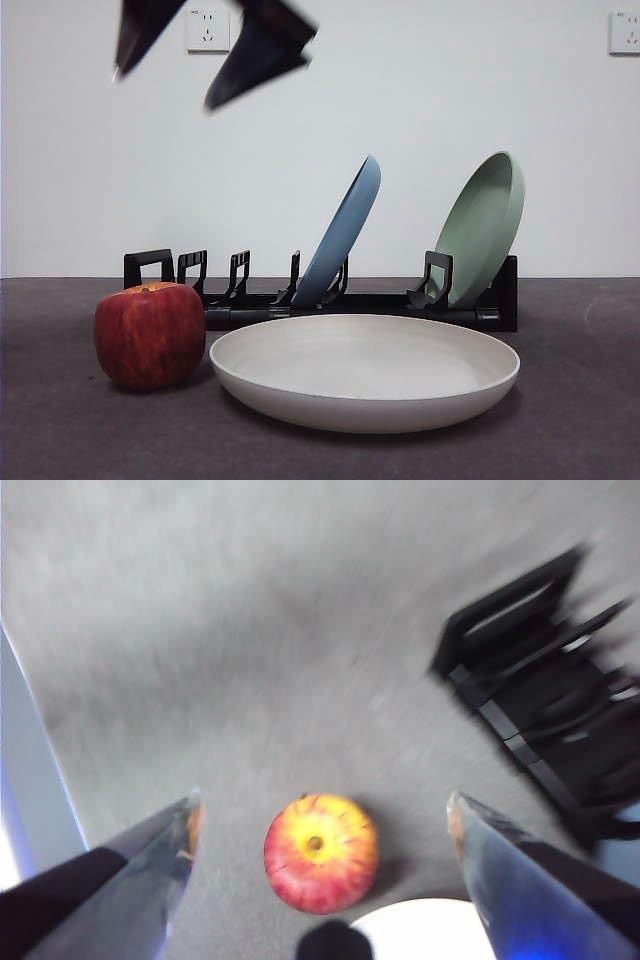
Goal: Take the yellow plate from the plate rack,put the plate on the table,take the apple from the table,put the apple in the plate
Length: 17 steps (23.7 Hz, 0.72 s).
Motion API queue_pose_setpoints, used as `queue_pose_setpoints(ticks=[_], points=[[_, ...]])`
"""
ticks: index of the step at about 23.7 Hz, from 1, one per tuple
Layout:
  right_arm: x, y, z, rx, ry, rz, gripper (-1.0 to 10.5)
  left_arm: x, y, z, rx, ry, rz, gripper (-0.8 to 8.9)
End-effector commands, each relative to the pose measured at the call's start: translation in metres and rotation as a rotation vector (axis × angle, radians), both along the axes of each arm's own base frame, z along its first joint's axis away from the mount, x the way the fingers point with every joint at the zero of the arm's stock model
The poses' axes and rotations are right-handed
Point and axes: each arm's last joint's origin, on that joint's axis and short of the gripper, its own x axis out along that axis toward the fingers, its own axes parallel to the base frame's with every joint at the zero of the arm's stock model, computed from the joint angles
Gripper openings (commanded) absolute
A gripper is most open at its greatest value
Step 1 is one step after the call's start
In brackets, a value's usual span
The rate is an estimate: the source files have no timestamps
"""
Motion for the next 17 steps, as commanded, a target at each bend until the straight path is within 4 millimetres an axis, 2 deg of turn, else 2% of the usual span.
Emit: queue_pose_setpoints(ticks=[1, 7, 14, 16, 17], points=[[0.009, 0.018, -0.029, -0.05, 0.021, 0.019, 4.2, -0.003, 0.001, -0.004, 0.005, 0.029, 0.007, 3.42], [0.023, 0.037, -0.089, -0.163, 0.105, 0.033, 4.2, -0.004, 0.002, -0.009, 0.002, 0.078, 0.009, 3.42], [0.019, 0.054, -0.138, -0.254, 0.165, 0.068, 4.2, -0.004, 0.002, -0.011, 0.007, 0.091, 0.009, 3.42], [0.018, 0.056, -0.145, -0.267, 0.172, 0.07, 4.0, -0.004, 0.002, -0.012, 0.011, 0.102, 0.009, 3.42], [0.017, 0.058, -0.149, -0.275, 0.174, 0.07, 3.1, -0.004, 0.002, -0.013, 0.014, 0.11, 0.009, 3.42]])
